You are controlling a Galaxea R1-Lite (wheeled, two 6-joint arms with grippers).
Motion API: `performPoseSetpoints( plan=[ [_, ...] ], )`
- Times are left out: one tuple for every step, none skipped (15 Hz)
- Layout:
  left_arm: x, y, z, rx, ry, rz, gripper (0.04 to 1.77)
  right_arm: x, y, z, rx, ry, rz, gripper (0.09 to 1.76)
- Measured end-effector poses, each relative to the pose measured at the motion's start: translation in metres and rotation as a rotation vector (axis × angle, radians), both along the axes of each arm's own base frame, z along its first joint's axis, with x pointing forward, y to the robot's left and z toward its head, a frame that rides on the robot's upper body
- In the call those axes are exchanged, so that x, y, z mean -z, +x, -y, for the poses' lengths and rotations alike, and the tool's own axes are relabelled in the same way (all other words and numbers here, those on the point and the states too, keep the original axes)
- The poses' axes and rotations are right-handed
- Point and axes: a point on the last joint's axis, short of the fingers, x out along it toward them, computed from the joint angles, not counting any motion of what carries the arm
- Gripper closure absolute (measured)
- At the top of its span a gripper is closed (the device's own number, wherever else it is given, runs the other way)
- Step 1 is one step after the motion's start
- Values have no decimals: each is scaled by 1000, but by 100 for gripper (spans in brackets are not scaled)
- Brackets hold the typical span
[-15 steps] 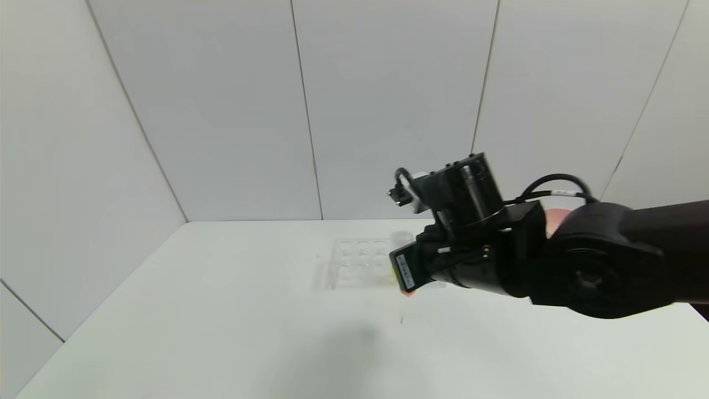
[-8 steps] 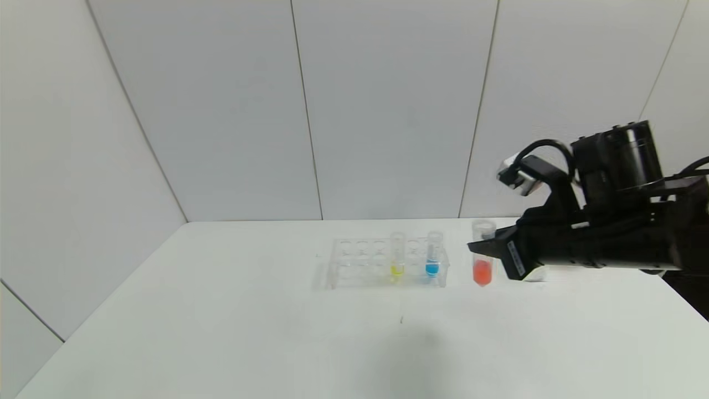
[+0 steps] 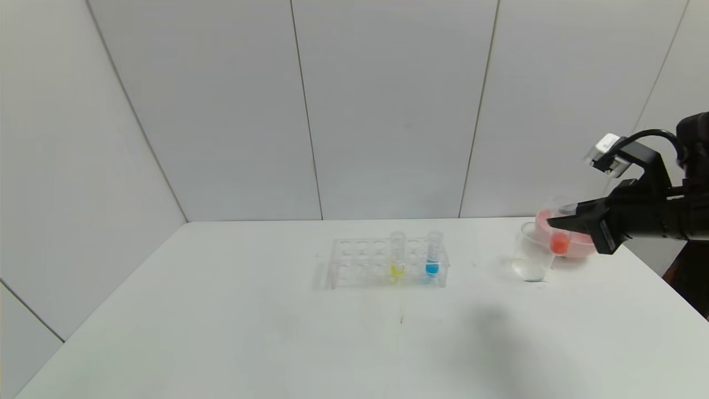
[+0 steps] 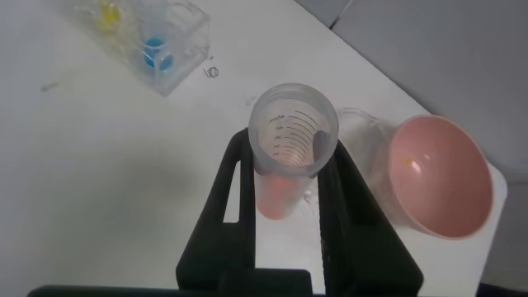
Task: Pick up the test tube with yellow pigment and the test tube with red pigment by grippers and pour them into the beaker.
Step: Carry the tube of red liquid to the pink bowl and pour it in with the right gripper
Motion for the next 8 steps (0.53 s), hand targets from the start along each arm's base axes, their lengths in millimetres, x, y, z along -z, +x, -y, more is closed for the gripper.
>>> performPoseSetpoints(
  plan=[
    [0, 0, 0, 0, 0, 0, 9, 2, 2, 12, 5, -28, -13, 135],
    [0, 0, 0, 0, 1, 0, 9, 3, 4, 23, 13, -44, -36, 135],
    [0, 0, 0, 0, 0, 0, 9, 2, 6, 31, 24, -51, -61, 135],
    [0, 0, 0, 0, 0, 0, 9, 0, 9, 36, 33, -55, -76, 135],
    [0, 0, 0, 0, 0, 0, 9, -3, 13, 42, 43, -61, -86, 135],
    [0, 0, 0, 0, 0, 0, 9, -6, 18, 47, 47, -74, -89, 135],
    [0, 0, 0, 0, 0, 0, 9, -8, 25, 55, 44, -106, -84, 135],
    [0, 0, 0, 0, 0, 0, 9, -9, 31, 62, 33, -149, -75, 135]
  ],
)
